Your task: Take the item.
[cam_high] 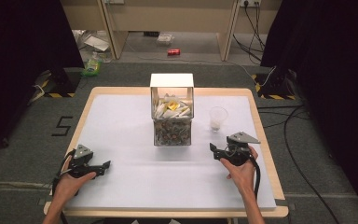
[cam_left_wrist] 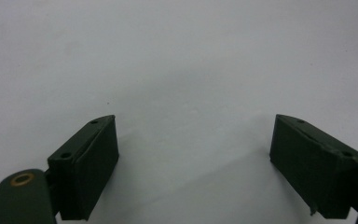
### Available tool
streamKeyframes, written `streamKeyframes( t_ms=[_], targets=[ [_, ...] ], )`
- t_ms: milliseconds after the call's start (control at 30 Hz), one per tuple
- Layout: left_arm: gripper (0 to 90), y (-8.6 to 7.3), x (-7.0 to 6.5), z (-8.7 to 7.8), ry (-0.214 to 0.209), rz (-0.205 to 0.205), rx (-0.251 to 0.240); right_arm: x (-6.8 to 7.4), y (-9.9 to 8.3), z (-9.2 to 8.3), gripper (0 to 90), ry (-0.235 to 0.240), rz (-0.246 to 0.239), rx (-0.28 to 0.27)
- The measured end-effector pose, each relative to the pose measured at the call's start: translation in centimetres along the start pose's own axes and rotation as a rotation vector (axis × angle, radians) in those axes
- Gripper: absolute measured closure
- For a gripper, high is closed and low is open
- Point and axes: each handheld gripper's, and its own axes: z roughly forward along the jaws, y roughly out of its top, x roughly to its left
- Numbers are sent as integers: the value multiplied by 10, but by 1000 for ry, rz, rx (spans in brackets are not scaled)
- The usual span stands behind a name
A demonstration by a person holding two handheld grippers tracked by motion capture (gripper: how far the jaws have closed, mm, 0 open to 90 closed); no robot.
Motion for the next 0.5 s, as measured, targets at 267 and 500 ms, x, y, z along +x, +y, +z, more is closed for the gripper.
streamKeyframes(
  t_ms=[267,500],
  targets=[
    [146,0,0,0,0,0,0,3,-11,-3,223,14,-1,25],
    [145,0,0,0,2,2,1,7,-25,-2,208,35,-16,70]
  ],
)
